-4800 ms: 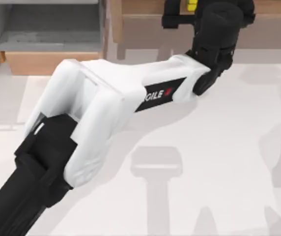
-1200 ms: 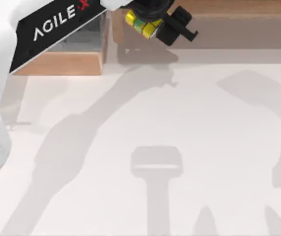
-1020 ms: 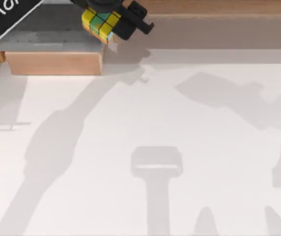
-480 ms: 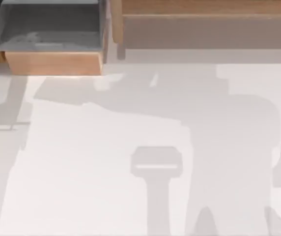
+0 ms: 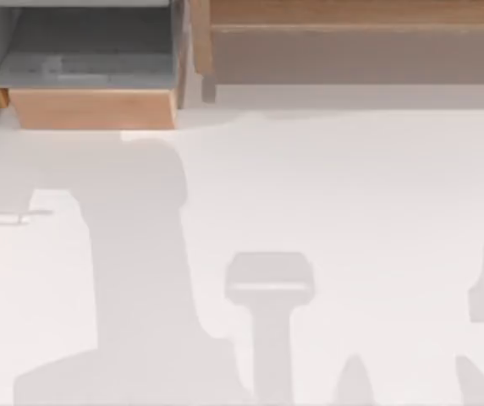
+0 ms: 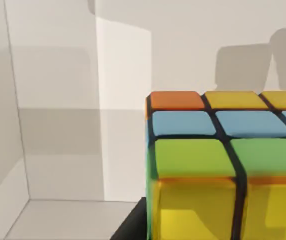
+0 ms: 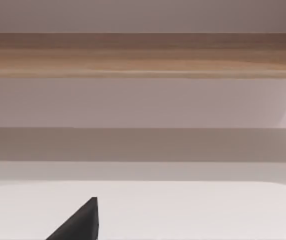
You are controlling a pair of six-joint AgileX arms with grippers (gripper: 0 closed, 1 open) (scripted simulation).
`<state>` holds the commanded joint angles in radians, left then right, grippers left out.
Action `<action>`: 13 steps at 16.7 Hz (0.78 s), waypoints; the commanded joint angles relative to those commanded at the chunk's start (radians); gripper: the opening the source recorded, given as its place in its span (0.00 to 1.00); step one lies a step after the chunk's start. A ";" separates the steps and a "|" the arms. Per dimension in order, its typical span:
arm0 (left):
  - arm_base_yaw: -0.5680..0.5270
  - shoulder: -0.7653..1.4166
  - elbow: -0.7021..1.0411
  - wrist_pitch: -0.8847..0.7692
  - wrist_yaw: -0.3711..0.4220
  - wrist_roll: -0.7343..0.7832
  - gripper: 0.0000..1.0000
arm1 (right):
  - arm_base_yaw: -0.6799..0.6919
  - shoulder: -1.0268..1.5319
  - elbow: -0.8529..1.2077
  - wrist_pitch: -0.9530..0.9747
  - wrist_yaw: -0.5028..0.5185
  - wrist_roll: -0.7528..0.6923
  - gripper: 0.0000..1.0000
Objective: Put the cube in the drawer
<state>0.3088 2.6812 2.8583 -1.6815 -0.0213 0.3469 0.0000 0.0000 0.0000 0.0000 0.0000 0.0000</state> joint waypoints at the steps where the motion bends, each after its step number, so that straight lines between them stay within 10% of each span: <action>1: 0.012 0.037 0.018 -0.004 0.013 0.007 0.00 | 0.000 0.000 0.000 0.000 0.000 0.000 1.00; 10: 0.022 0.105 0.047 -0.007 0.038 0.019 0.00 | 0.000 0.000 0.000 0.000 0.000 0.000 1.00; 13: 0.022 0.105 0.047 -0.007 0.038 0.019 0.23 | 0.000 0.000 0.000 0.000 0.000 0.000 1.00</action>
<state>0.3306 2.7867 2.9054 -1.6884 0.0168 0.3657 0.0000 0.0000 0.0000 0.0000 0.0000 0.0000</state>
